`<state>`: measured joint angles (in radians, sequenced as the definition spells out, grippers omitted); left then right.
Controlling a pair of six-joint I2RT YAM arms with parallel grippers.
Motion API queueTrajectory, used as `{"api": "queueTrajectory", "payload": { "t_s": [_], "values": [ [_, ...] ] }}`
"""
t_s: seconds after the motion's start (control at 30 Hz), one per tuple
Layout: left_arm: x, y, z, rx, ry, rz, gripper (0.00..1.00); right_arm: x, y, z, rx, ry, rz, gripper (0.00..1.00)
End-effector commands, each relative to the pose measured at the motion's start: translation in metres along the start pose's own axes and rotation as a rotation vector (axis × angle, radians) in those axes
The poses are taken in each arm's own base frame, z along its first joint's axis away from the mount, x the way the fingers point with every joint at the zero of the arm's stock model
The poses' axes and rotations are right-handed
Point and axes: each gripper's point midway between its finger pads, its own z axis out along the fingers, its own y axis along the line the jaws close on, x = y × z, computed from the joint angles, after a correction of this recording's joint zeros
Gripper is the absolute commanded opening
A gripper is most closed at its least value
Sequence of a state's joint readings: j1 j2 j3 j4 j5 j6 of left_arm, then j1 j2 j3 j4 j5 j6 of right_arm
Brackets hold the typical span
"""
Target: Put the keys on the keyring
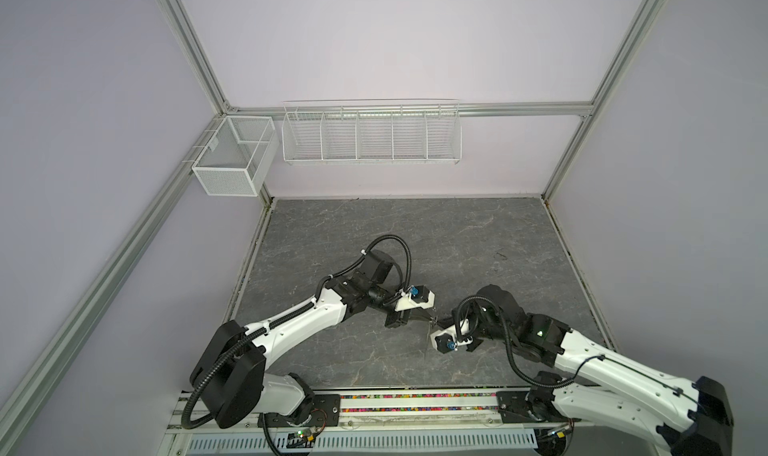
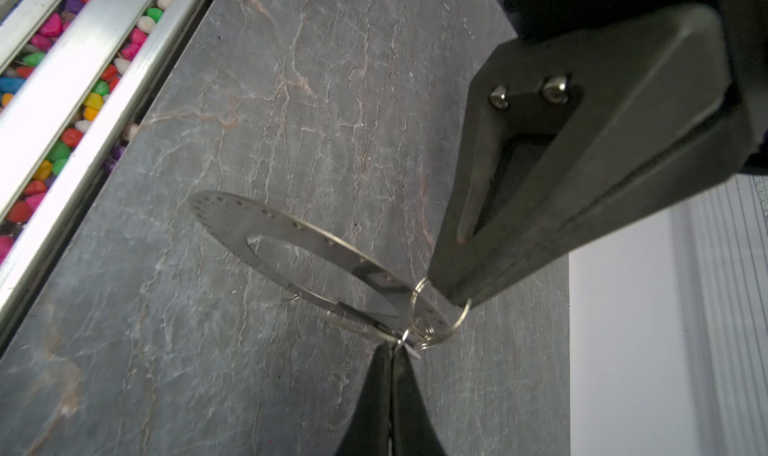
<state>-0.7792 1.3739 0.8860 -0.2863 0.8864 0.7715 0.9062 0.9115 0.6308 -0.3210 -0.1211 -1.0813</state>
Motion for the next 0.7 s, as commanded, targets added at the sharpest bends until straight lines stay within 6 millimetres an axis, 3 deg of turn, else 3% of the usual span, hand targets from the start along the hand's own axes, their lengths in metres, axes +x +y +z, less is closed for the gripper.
{"api": "queueTrajectory", "payload": {
  "t_s": [0.0, 0.43, 0.67],
  "values": [
    [-0.011, 0.004, -0.009, -0.046, -0.036, 0.042, 0.0, 0.0, 0.0, -0.002, -0.009, -0.017, 0.067, 0.07],
    [-0.024, 0.016, -0.017, -0.149, -0.126, 0.033, 0.0, -0.003, -0.021, 0.001, 0.029, -0.088, 0.335, 0.07],
    [-0.024, 0.021, -0.023, -0.186, -0.144, 0.013, 0.0, -0.01, -0.012, -0.005, 0.005, -0.13, 0.238, 0.07]
  ]
}}
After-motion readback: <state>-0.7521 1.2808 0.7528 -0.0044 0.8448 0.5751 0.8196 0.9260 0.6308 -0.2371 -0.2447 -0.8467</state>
